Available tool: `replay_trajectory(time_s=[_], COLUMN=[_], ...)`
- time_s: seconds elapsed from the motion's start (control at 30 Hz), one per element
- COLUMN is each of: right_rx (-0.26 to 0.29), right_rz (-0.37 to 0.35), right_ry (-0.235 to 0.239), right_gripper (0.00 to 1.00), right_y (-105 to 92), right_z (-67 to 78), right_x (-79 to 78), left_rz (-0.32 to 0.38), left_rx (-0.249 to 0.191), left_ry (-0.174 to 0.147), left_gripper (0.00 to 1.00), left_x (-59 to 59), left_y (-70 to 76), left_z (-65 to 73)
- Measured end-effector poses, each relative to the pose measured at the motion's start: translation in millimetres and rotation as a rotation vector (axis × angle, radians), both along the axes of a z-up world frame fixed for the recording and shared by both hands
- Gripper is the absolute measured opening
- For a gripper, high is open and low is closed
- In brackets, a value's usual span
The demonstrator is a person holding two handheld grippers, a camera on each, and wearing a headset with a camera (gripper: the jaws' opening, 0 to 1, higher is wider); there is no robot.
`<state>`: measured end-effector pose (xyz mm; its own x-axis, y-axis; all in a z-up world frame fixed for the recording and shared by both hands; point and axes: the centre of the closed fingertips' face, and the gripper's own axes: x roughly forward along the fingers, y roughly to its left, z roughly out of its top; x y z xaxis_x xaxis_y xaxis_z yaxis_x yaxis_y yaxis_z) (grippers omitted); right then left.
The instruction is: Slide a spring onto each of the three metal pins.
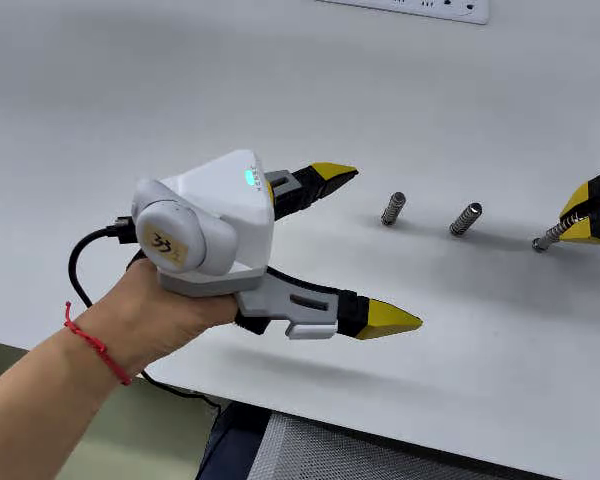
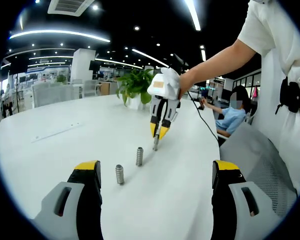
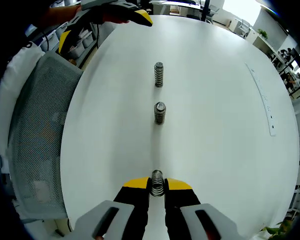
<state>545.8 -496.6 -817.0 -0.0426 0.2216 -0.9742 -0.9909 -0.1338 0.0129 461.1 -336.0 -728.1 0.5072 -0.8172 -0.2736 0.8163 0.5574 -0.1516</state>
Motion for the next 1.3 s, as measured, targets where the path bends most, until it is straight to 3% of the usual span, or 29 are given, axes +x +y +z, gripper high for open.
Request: replay_trajectory(time_s=[0.6, 1.3], right_rx=[-0.004, 0.02], right_rz=[-0.025, -0.054], right_ry=[0.017, 0.026], right_gripper=[0.08, 0.13], right_y=[0.1, 0.4], right_z=[-15.4, -14.9], right_x=[-4.6, -3.8], left_rz=[0.004, 0.002], left_rx=[0.005, 0.023], left_ry=[0.005, 0.003], left_gripper=[0.91, 0.91], left_x=[-0.8, -1.4], left_y=[0.9, 2.1], left_z=[-1.1, -0.3])
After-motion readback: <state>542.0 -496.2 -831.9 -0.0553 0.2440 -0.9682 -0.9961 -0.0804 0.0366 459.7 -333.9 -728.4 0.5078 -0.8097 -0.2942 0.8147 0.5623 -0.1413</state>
